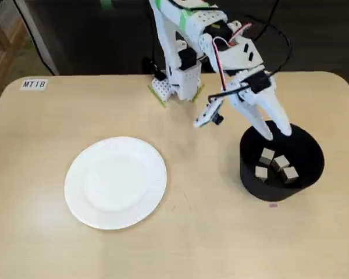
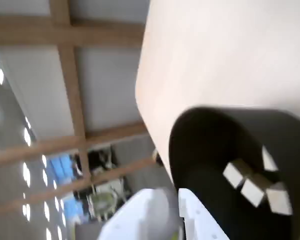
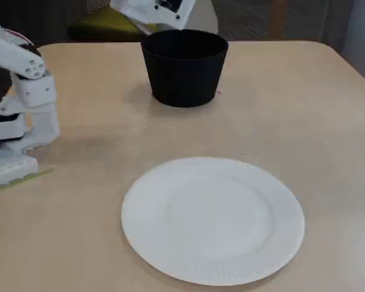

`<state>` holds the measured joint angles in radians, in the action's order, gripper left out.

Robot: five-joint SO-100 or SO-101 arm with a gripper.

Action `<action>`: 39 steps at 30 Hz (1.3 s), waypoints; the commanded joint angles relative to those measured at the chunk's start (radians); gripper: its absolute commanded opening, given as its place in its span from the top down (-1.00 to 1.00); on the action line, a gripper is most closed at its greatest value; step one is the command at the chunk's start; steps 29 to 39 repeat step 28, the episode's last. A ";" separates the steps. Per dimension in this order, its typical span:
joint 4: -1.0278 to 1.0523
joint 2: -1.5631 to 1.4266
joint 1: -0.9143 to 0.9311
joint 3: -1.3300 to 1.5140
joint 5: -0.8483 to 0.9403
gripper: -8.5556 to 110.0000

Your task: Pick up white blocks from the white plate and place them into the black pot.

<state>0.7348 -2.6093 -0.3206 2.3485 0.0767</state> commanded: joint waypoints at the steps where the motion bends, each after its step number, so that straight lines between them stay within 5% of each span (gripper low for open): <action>1: 0.129 -0.305 0.253 0.124 -0.035 0.90; 6: 0.164 -0.643 0.276 0.477 -0.063 0.90; 13: 0.161 -0.643 0.265 0.680 0.012 0.90; 39: 0.175 -0.643 0.288 0.675 0.032 0.90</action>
